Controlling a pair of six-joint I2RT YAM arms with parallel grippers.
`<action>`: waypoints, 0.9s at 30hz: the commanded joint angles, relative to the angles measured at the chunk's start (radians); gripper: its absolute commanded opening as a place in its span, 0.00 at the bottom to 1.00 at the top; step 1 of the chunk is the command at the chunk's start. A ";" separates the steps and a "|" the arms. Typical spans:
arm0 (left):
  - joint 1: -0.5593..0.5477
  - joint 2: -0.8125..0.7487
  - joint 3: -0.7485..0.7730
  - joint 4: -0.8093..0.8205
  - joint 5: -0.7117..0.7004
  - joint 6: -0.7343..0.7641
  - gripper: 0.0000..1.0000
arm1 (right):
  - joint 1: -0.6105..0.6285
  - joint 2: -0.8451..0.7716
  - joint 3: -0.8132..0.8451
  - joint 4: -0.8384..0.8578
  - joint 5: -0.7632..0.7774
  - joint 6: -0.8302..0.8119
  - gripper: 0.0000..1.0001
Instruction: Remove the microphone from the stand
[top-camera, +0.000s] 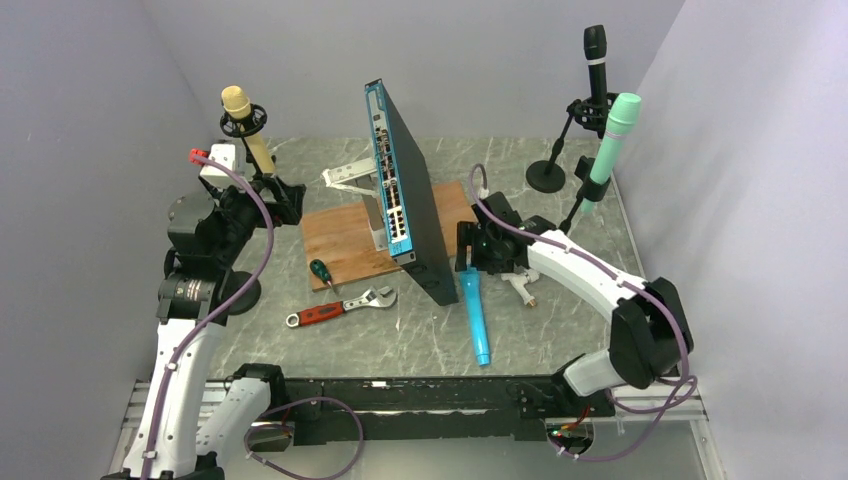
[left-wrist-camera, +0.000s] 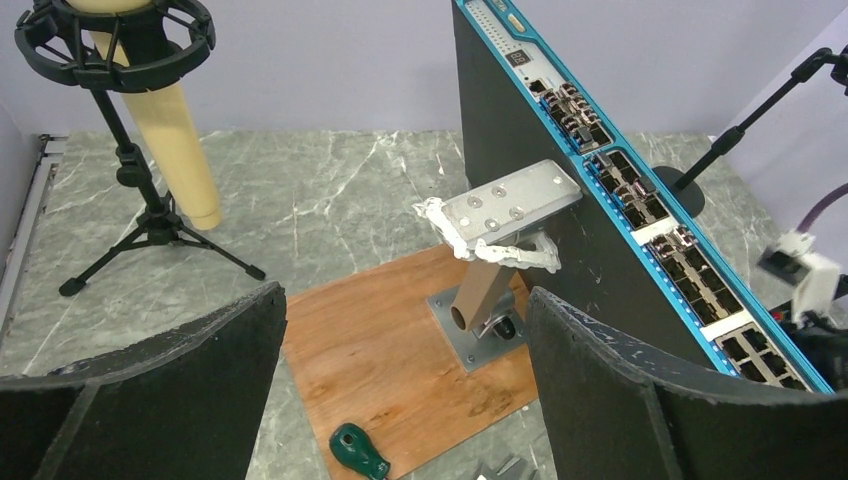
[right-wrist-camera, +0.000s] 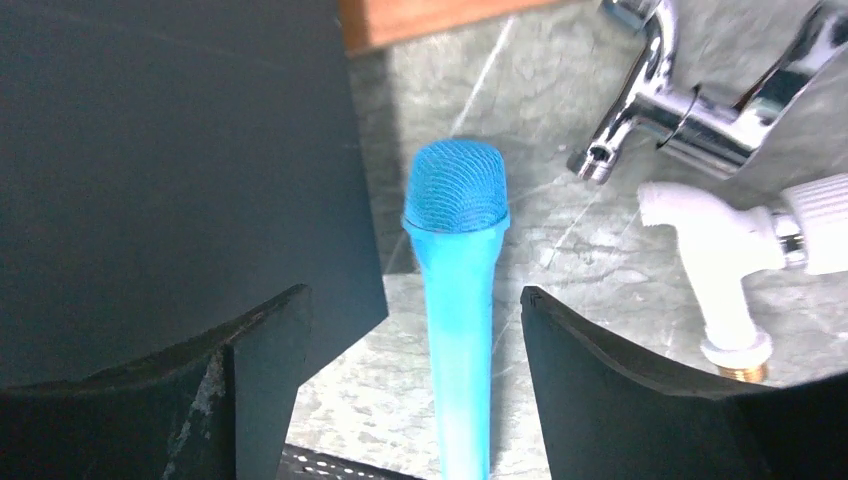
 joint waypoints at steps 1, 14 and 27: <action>0.000 -0.017 -0.003 0.044 0.002 0.012 0.91 | -0.002 -0.089 0.132 -0.102 0.074 -0.046 0.78; 0.001 -0.015 0.003 0.046 0.042 0.000 0.92 | -0.004 -0.341 0.539 -0.239 0.275 -0.199 0.88; 0.001 -0.001 -0.001 0.055 0.065 -0.010 0.91 | -0.003 -0.375 0.680 -0.373 0.943 -0.249 0.98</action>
